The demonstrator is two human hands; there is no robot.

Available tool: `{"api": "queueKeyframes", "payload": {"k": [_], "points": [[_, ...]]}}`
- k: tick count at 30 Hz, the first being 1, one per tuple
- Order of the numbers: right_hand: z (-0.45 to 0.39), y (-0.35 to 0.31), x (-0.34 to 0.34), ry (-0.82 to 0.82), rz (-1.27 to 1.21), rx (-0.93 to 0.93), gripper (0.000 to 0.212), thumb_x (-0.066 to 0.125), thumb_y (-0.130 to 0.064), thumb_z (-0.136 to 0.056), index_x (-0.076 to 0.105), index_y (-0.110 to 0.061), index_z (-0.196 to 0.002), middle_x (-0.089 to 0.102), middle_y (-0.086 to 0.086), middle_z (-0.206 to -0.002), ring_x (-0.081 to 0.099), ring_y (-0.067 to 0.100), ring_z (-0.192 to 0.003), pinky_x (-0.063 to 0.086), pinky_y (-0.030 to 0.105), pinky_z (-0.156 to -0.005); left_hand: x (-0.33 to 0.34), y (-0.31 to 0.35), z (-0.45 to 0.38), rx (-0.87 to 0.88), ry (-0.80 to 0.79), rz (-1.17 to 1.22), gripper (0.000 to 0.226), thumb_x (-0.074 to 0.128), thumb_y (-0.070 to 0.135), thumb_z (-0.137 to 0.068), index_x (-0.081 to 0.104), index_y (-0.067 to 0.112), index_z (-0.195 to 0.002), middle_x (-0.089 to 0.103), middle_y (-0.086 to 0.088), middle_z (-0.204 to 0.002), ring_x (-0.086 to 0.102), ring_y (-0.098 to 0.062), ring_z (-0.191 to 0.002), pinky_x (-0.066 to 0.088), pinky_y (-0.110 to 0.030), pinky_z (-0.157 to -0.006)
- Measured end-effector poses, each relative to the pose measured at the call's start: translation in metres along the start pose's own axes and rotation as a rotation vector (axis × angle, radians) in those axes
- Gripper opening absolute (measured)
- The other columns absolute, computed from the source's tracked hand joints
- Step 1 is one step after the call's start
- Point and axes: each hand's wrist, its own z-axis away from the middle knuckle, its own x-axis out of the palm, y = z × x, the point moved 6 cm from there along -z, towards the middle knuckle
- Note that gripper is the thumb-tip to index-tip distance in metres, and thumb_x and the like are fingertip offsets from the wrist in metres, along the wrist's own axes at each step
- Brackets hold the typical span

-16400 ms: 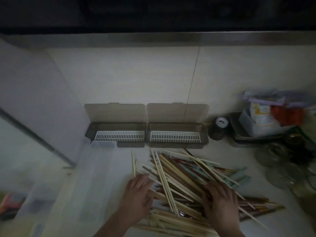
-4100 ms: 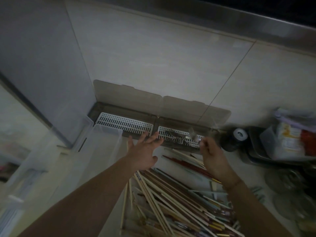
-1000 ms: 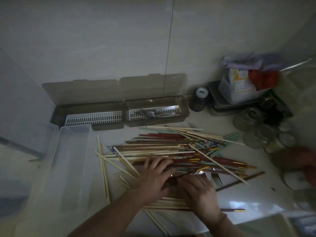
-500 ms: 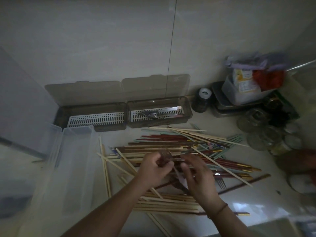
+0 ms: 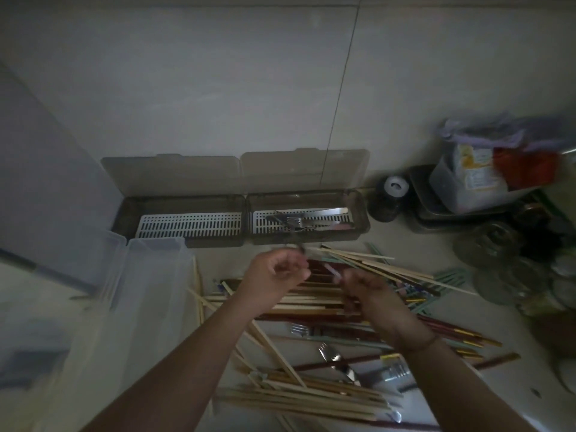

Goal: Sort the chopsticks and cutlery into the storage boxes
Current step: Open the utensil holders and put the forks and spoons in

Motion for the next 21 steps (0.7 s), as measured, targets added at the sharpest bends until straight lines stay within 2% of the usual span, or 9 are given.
{"api": "queueKeyframes", "payload": {"k": [2, 4, 6, 7, 9, 12, 15, 18, 21], "points": [[-0.021, -0.035, -0.019, 0.135, 0.292, -0.162, 0.027, 0.053, -0.028, -0.097, 0.068, -0.025, -0.075, 0.053, -0.008, -0.059, 0.049, 0.006, -0.053, 0.042, 0.015, -0.055, -0.015, 0.000, -0.007, 0.080, 0.119, -0.284, 0.019, 0.074, 0.015, -0.083, 0.071, 0.026, -0.098, 0.069, 0.013, -0.098, 0.061, 0.000, -0.095, 0.046, -0.014, -0.079], [-0.048, -0.071, -0.033, 0.294, 0.669, -0.327, 0.021, 0.053, -0.023, -0.097, 0.067, -0.024, -0.082, 0.061, -0.010, -0.068, 0.055, 0.001, -0.060, 0.038, 0.007, -0.056, -0.026, 0.007, -0.011, 0.221, 0.257, -0.537, 0.022, 0.071, 0.015, -0.083, 0.071, 0.018, -0.105, 0.066, 0.005, -0.110, 0.057, -0.012, -0.107, 0.045, -0.026, -0.091], [-0.080, -0.093, -0.035, 0.322, 0.900, -0.364, 0.019, 0.052, -0.021, -0.097, 0.069, -0.014, -0.090, 0.066, 0.004, -0.080, 0.061, 0.016, -0.072, 0.042, 0.019, -0.064, -0.030, 0.005, -0.017, 0.249, 0.277, -0.745, 0.034, 0.068, 0.023, -0.084, 0.065, 0.017, -0.117, 0.059, 0.000, -0.127, 0.049, -0.022, -0.122, 0.040, -0.039, -0.103], [-0.097, -0.097, -0.033, 0.295, 1.004, -0.338, 0.020, 0.050, -0.020, -0.097, 0.069, -0.012, -0.092, 0.068, 0.008, -0.086, 0.062, 0.024, -0.078, 0.042, 0.024, -0.067, -0.030, 0.000, -0.021, 0.205, 0.240, -0.861, 0.044, 0.065, 0.030, -0.085, 0.059, 0.020, -0.127, 0.052, 0.001, -0.136, 0.041, -0.023, -0.130, 0.033, -0.044, -0.108], [-0.129, -0.095, -0.024, 0.189, 1.214, -0.246, 0.020, 0.048, -0.019, -0.095, 0.067, -0.016, -0.090, 0.068, 0.009, -0.096, 0.062, 0.028, -0.087, 0.045, 0.029, -0.073, -0.030, -0.013, -0.028, 0.082, 0.151, -1.052, 0.059, 0.057, 0.042, -0.086, 0.041, 0.027, -0.141, 0.036, 0.004, -0.150, 0.023, -0.021, -0.142, 0.017, -0.050, -0.115], [-0.155, -0.087, -0.003, 0.038, 1.457, -0.200, 0.020, 0.048, -0.021, -0.094, 0.068, -0.018, -0.096, 0.068, 0.008, -0.107, 0.062, 0.027, -0.095, 0.050, 0.034, -0.086, -0.032, -0.024, -0.033, 0.028, 0.127, -1.092, 0.064, 0.054, 0.043, -0.086, 0.031, 0.031, -0.144, 0.035, 0.007, -0.150, 0.014, -0.018, -0.145, 0.005, -0.054, -0.117], [-0.166, -0.079, 0.009, -0.049, 1.420, -0.186, 0.030, 0.043, -0.021, -0.098, 0.070, -0.009, -0.099, 0.069, 0.012, -0.106, 0.063, 0.027, -0.095, 0.049, 0.033, -0.088, -0.033, -0.026, -0.033, 0.029, 0.139, -1.068, 0.063, 0.054, 0.042, -0.085, 0.031, 0.034, -0.143, 0.036, 0.009, -0.149, 0.011, -0.015, -0.147, -0.002, -0.054, -0.117], [-0.172, -0.070, 0.013, -0.157, 1.444, -0.130, 0.028, 0.047, -0.018, -0.096, 0.071, -0.006, -0.105, 0.068, 0.012, -0.110, 0.062, 0.027, -0.101, 0.049, 0.032, -0.090, -0.034, -0.028, -0.035, 0.010, 0.136, -1.023, 0.062, 0.054, 0.041, -0.086, 0.030, 0.036, -0.143, 0.035, 0.010, -0.151, 0.008, -0.013, -0.147, -0.005, -0.055, -0.114], [-0.177, -0.069, 0.015, -0.146, 1.450, -0.188, 0.024, 0.050, -0.013, -0.095, 0.072, -0.006, -0.102, 0.068, 0.013, -0.108, 0.062, 0.027, -0.096, 0.050, 0.031, -0.085, -0.034, -0.027, -0.037, -0.006, 0.141, -0.991, 0.059, 0.055, 0.042, -0.086, 0.032, 0.037, -0.140, 0.037, 0.009, -0.150, 0.007, -0.012, -0.148, -0.008, -0.057, -0.113]]}}
